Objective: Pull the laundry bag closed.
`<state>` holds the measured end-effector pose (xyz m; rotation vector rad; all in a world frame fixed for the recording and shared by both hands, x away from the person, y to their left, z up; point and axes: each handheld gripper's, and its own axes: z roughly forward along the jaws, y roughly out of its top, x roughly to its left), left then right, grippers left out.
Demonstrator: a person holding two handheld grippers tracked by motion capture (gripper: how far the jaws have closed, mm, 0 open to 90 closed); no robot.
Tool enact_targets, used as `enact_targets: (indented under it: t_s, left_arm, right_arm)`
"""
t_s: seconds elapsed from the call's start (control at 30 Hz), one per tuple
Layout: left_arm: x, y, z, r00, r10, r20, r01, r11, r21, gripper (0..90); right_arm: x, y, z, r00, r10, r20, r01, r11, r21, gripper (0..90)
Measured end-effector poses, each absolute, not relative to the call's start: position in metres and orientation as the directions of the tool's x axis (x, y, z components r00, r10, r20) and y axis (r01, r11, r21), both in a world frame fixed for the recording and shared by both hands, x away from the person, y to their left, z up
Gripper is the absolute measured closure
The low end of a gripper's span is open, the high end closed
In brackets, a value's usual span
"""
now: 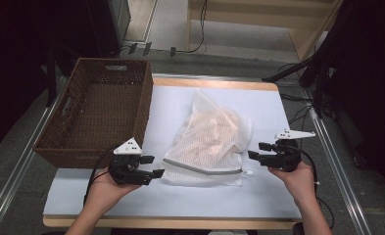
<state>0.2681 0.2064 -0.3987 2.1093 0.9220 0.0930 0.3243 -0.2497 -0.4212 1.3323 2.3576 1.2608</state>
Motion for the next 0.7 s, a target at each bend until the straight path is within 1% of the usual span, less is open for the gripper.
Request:
enact_targets:
  t_s: [0.7]
  left_arm:
    - [0.2701, 0.2062, -0.4024, 0.729, 0.637, -0.25, 0.595, -0.41, 0.691, 36.2]
  right_arm:
    - [0.3274, -0.2507, -0.4249, -0.589, 0.765, 0.26, 0.645, 0.251, 0.722, 35.7]
